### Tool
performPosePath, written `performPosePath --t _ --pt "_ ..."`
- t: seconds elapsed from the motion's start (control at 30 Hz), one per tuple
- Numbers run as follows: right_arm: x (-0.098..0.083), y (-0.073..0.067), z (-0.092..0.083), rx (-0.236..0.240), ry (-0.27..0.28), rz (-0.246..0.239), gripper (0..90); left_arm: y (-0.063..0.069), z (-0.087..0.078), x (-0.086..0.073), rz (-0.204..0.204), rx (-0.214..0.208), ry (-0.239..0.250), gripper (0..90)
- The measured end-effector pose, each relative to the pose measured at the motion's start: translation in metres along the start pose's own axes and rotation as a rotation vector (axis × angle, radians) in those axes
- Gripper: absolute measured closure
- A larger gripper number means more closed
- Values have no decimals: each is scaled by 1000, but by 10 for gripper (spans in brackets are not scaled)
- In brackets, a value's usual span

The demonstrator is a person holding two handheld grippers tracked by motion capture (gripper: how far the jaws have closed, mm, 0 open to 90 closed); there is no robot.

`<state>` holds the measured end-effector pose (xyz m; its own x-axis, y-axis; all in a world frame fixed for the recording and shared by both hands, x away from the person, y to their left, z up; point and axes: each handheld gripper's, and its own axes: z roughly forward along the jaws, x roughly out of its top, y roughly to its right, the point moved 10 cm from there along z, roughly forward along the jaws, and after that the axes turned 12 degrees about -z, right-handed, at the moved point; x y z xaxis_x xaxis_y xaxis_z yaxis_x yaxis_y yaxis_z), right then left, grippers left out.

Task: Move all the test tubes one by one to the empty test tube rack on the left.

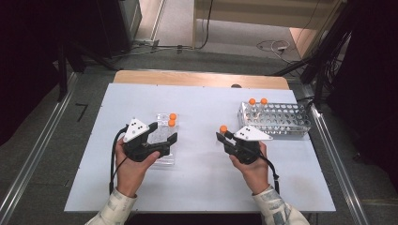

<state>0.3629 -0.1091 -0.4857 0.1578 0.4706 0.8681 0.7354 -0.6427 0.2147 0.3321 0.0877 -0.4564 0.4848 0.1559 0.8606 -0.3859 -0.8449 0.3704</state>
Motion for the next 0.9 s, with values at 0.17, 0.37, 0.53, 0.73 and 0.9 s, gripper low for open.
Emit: performPosePath --t 0.17,0.37,0.53,0.73,0.9 --pt "-1 -13 4 30 -7 -18 719 5 -1 0 4 -11 1 192" --pt "-1 -27 7 63 -13 -37 719 14 -1 -2 21 -30 -4 192" --pt "0 -39 10 90 -14 -49 718 24 1 -5 34 -50 -10 194" --pt "0 -53 14 120 -18 -62 718 37 5 -11 58 -74 -31 198" --pt "-2 -64 17 144 -29 -72 718 46 9 -16 69 -92 -41 224"
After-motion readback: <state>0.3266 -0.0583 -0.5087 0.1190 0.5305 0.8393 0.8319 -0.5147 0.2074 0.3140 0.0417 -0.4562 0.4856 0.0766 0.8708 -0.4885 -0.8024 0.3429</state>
